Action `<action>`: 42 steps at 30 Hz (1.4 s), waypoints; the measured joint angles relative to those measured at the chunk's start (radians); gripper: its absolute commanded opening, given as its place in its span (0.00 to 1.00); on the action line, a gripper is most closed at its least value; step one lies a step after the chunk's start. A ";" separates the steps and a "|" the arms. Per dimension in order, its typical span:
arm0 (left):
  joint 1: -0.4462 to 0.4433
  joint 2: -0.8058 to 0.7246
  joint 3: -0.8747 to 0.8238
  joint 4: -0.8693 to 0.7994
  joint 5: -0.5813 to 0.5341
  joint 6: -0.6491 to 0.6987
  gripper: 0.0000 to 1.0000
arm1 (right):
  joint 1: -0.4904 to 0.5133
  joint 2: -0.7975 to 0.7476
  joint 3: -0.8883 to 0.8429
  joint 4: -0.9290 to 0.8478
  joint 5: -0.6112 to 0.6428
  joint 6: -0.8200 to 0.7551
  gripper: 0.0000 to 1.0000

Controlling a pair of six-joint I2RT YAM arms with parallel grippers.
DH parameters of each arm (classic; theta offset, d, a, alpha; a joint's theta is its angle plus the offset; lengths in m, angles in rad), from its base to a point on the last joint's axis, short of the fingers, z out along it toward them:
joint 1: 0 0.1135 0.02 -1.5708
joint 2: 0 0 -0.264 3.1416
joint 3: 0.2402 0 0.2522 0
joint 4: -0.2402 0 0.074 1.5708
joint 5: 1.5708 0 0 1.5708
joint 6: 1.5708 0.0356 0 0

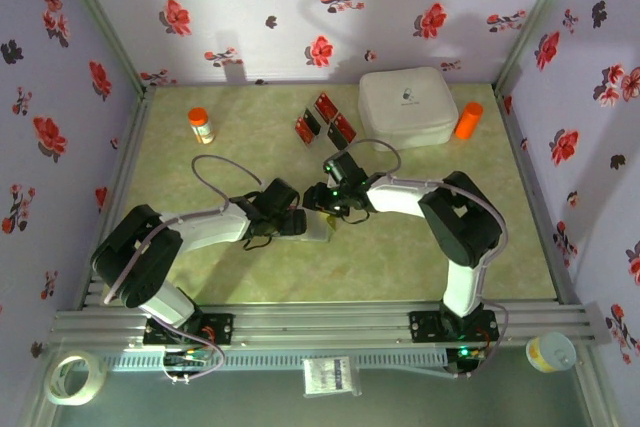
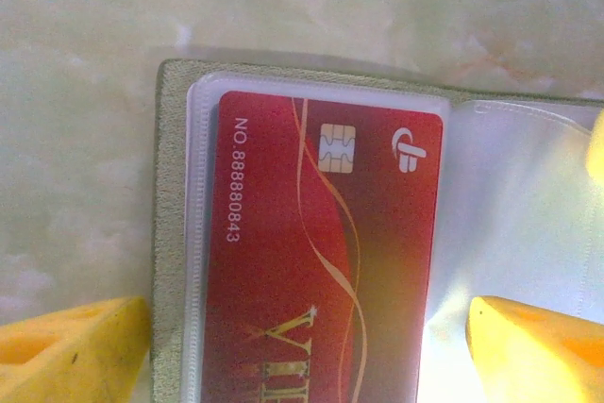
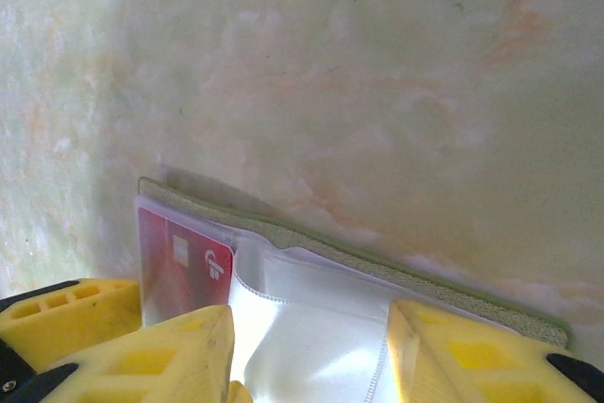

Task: Put the credit cards into the card holder

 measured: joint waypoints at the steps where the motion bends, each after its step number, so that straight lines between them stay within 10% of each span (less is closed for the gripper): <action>1: 0.000 0.000 0.000 0.000 0.000 0.000 0.87 | 0.000 -0.006 -0.003 -0.003 0.003 0.000 0.48; 42: 0.010 -0.112 -0.006 -0.024 0.021 0.003 1.00 | 0.003 -0.029 -0.006 0.034 -0.065 0.062 0.45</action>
